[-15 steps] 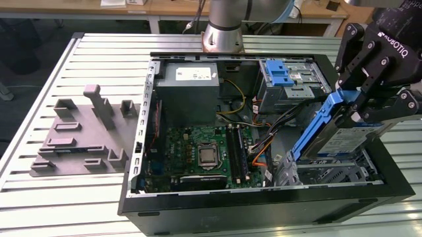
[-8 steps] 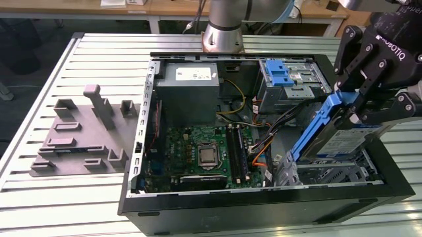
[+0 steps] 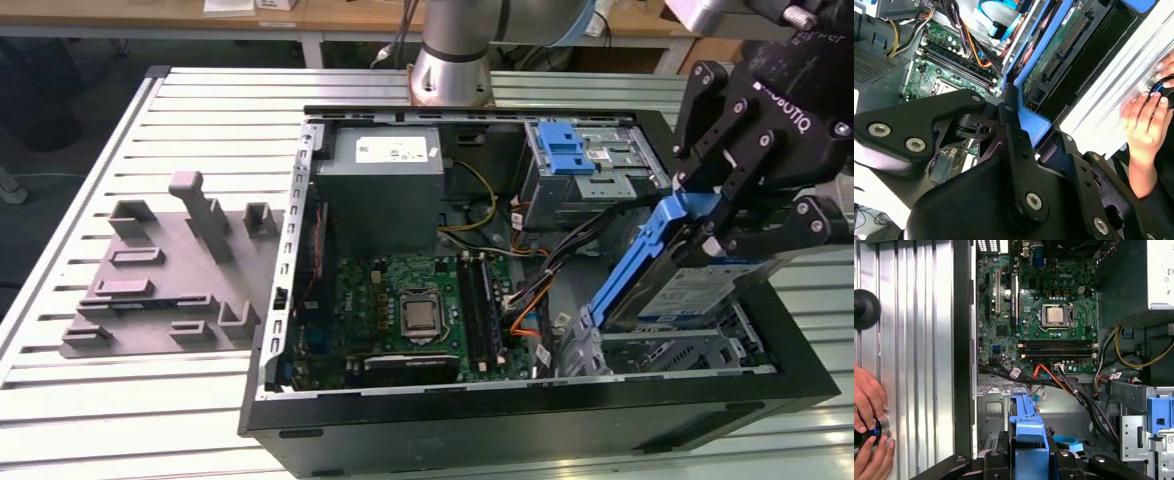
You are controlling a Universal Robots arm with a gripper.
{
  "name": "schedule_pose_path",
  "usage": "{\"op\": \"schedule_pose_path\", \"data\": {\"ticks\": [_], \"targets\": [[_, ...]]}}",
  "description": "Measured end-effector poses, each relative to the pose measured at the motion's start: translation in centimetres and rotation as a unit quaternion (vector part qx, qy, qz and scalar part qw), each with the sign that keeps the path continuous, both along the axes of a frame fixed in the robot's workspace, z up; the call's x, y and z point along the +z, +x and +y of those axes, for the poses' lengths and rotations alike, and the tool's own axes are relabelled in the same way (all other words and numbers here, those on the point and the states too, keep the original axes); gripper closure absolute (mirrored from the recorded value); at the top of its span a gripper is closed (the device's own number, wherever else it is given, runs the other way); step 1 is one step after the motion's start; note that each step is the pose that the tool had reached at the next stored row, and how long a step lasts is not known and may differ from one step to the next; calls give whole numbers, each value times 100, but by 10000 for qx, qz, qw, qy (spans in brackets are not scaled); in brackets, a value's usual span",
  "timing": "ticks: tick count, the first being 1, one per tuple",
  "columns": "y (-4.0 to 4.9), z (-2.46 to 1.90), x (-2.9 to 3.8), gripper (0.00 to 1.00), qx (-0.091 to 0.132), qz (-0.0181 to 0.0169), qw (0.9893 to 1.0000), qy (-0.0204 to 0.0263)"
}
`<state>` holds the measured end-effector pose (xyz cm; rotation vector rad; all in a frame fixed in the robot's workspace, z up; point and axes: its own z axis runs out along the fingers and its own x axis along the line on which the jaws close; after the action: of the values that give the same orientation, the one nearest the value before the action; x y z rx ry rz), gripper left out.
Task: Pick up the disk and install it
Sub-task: 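Insert the disk into the insertion slot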
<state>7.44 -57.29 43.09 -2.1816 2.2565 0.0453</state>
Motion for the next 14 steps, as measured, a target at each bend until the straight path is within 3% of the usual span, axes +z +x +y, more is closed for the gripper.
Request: {"op": "schedule_pose_path", "data": {"ticks": [14], "targets": [[0, 0, -116, 64, 0, 0, 10000, 1]]}}
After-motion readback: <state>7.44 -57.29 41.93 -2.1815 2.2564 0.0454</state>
